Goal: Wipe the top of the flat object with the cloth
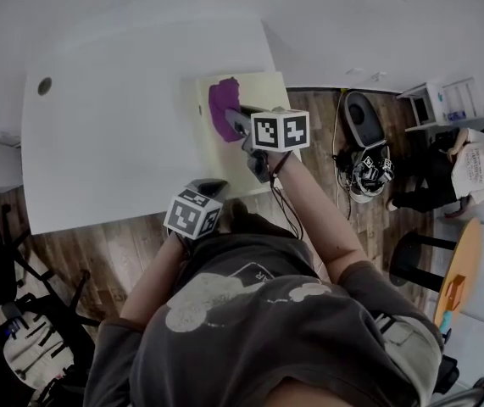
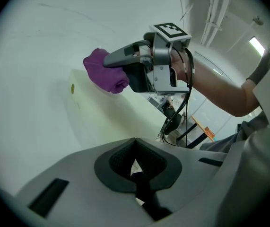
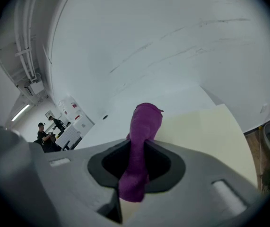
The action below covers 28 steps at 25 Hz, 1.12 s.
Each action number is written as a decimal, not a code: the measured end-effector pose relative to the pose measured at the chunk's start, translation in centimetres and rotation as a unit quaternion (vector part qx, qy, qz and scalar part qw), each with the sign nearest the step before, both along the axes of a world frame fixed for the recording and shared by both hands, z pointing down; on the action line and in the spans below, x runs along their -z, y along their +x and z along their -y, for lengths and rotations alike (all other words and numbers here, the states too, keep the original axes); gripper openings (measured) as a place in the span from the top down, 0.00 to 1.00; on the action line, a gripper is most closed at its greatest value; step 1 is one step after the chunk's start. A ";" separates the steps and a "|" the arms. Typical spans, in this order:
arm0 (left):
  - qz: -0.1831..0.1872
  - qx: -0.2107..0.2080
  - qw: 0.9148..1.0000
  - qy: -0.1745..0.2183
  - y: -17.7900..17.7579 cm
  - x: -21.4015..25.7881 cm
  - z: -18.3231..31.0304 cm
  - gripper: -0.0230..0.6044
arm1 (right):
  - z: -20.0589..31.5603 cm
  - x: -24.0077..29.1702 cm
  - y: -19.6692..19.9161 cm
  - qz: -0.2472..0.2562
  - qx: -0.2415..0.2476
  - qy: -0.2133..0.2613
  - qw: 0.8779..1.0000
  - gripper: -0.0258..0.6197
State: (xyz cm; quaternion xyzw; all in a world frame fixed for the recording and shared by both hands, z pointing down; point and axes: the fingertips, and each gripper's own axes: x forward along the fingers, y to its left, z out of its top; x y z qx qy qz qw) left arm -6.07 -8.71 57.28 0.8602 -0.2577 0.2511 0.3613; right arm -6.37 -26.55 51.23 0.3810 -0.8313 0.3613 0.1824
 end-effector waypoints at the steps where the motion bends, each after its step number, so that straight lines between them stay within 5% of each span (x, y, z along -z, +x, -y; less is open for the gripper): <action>1: 0.003 0.002 1.000 -0.001 0.0 0.0 0.0 0.96 | 0.5 -0.1 -0.2 0.002 0.003 -0.003 1.000 0.85; 28: 0.041 0.069 0.997 -0.022 0.5 -0.4 1.3 0.96 | 8.0 -4.1 -2.9 -0.029 0.080 -0.019 0.996 0.84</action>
